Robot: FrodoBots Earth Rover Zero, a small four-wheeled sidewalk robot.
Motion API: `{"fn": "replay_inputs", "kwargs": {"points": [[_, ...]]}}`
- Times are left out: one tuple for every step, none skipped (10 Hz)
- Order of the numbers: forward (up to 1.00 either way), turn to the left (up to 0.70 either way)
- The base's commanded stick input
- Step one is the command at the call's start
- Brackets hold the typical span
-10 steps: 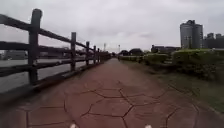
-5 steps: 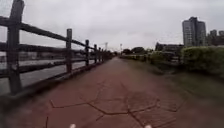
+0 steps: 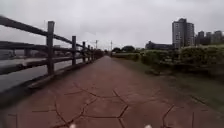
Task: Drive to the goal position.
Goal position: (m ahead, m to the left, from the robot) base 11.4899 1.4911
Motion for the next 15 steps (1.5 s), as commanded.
{"fn": "replay_inputs", "kwargs": {"points": [[1.00, 0.00], [1.00, 0.00], [1.00, 0.00], [1.00, 0.00], [1.00, 0.00], [1.00, 0.00], [1.00, 0.00], [1.00, 0.00], [1.00, 0.00], [1.00, 0.00], [1.00, 0.00], [1.00, 0.00], [1.00, 0.00], [1.00, 0.00], [1.00, 0.00]]}}
